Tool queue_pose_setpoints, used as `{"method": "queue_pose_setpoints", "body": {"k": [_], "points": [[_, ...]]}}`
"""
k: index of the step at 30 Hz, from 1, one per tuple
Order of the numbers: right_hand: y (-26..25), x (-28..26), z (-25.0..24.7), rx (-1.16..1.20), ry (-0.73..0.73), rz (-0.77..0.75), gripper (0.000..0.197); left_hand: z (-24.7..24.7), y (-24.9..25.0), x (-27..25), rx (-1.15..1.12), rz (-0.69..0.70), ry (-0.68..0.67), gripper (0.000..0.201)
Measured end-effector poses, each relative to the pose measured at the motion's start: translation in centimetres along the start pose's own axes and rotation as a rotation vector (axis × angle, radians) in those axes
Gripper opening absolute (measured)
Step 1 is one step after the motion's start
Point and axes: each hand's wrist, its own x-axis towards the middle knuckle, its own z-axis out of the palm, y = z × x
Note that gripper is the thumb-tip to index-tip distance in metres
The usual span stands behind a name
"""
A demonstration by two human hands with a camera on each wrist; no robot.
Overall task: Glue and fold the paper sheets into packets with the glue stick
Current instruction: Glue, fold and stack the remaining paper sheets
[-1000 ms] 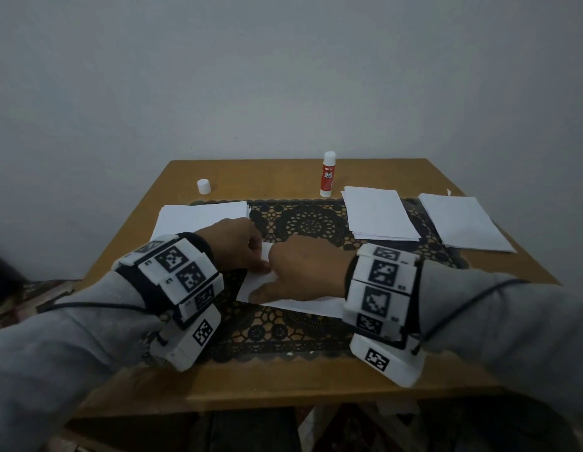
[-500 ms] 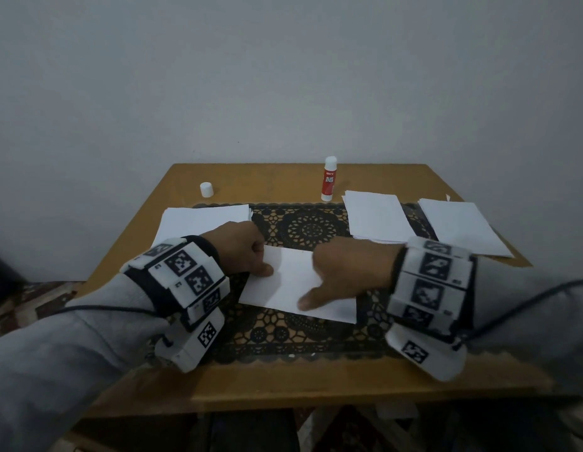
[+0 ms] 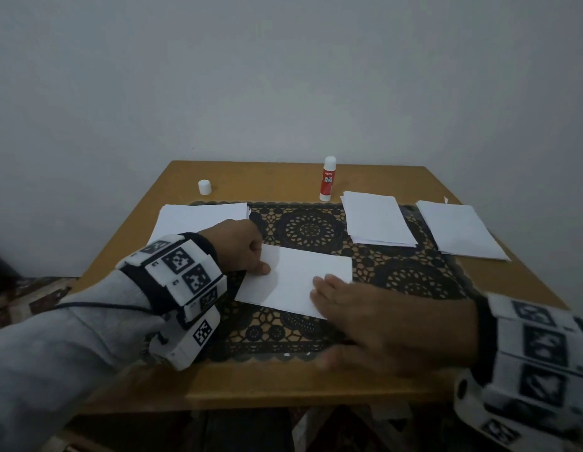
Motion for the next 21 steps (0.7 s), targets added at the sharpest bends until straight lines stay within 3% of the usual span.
{"method": "queue_pose_setpoints", "body": {"k": [3, 7, 13, 18, 21], "points": [[0.6, 0.9, 0.6, 0.003, -0.101, 0.062, 0.100, 0.0, 0.0, 0.0, 0.001, 0.002, 0.000, 0.028], [3.2, 3.1, -1.0, 0.041, -0.072, 0.227, 0.098, 0.0, 0.1, 0.0, 0.001, -0.005, 0.004, 0.025], [-0.9, 3.2, -1.0, 0.003, -0.094, -0.071, 0.093, 0.0, 0.2, -0.1, 0.014, -0.020, 0.004, 0.027], [1.3, 5.7, -2.8, 0.066, -0.029, 0.073, 0.094, 0.0, 0.3, -0.1, 0.006, -0.027, 0.003, 0.028], [-0.2, 5.4, -2.4, 0.011, -0.058, 0.002, 0.093, 0.1, 0.2, -0.1, 0.023, -0.021, 0.010, 0.025]]}}
